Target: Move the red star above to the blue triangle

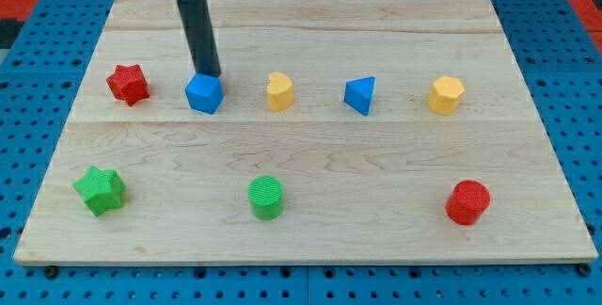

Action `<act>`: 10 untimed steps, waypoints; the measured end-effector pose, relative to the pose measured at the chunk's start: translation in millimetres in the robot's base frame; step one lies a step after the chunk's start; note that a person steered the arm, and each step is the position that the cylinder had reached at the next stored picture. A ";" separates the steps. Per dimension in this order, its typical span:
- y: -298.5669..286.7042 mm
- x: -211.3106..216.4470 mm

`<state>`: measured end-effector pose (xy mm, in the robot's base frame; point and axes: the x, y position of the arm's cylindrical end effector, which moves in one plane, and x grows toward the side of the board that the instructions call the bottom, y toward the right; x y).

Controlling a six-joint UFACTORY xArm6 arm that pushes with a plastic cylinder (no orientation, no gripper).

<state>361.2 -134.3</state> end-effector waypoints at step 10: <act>-104.2 -7.5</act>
<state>353.8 -238.6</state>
